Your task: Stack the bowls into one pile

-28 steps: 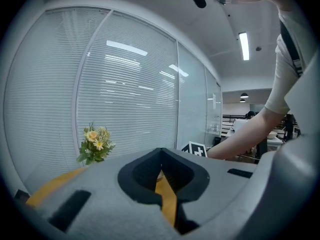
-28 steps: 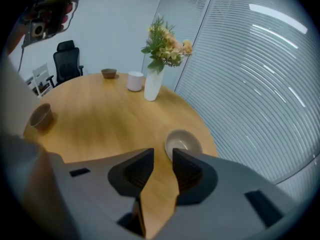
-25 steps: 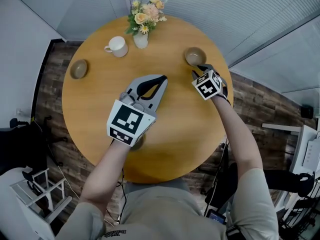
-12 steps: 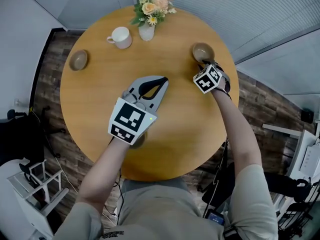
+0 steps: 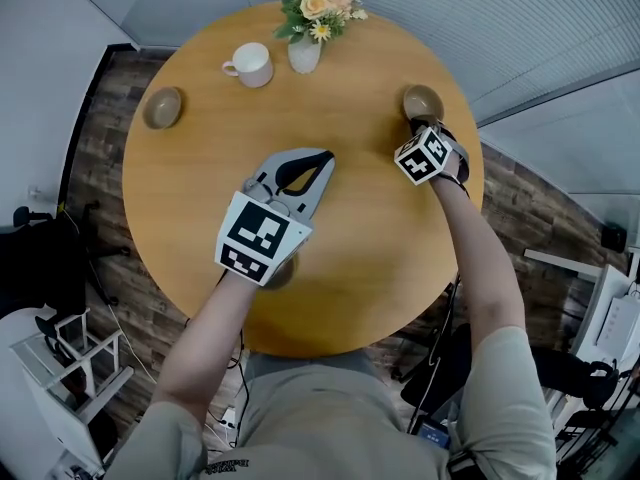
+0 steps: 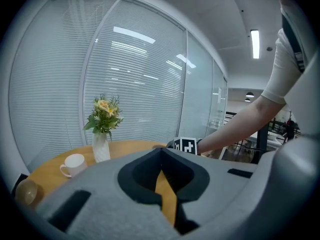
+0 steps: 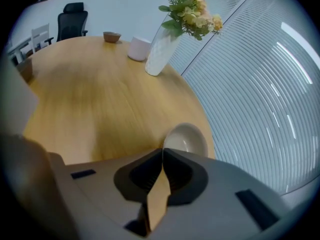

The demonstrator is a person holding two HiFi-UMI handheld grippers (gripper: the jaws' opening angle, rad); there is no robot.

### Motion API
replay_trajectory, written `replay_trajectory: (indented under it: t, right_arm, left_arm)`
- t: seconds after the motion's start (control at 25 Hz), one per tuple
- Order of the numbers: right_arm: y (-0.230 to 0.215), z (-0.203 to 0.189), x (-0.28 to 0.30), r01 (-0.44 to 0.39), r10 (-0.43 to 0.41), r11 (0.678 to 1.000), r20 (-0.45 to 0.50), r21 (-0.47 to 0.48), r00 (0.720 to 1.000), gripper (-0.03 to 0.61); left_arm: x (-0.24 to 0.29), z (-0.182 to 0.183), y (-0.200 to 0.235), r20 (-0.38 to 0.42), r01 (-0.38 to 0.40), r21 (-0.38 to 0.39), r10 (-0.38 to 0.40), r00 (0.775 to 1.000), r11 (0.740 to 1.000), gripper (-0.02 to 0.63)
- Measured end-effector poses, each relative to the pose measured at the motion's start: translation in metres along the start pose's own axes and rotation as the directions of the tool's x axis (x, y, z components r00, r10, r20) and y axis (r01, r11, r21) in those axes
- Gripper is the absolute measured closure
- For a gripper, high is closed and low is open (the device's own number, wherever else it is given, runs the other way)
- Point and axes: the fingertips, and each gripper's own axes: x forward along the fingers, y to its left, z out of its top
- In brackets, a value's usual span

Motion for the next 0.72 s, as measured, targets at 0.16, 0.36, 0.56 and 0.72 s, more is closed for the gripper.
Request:
replay_trajectory:
  t: [0.16, 0.36, 0.56, 0.72]
  right_arm:
    - [-0.006, 0.006, -0.016, 0.025, -0.026, 1.0, 0.026, 0.015, 0.999, 0.545]
    - [-0.021, 0.02, -0.05, 0.06, -0.061, 0.998, 0.063, 0.022, 0.996, 0.545]
    - [-0.033, 0.039, -0.094, 0.08, -0.081, 0.997, 0.105, 0.019, 0.991, 0.545]
    - [-0.039, 0.057, -0.131, 0.087, -0.089, 0.996, 0.131, 0.025, 0.987, 0.545]
  left_arm:
    - [-0.009, 0.004, 0.004, 0.01, -0.024, -0.004, 0.024, 1.0, 1.0, 0.594]
    - [-0.023, 0.017, 0.003, 0.025, -0.038, 0.018, 0.037, 0.999, 0.999, 0.594]
    - [-0.045, 0.038, -0.001, 0.061, -0.055, 0.037, 0.053, 0.997, 0.998, 0.594]
    - [-0.068, 0.05, -0.002, 0.079, -0.071, 0.056, 0.066, 0.995, 0.996, 0.594]
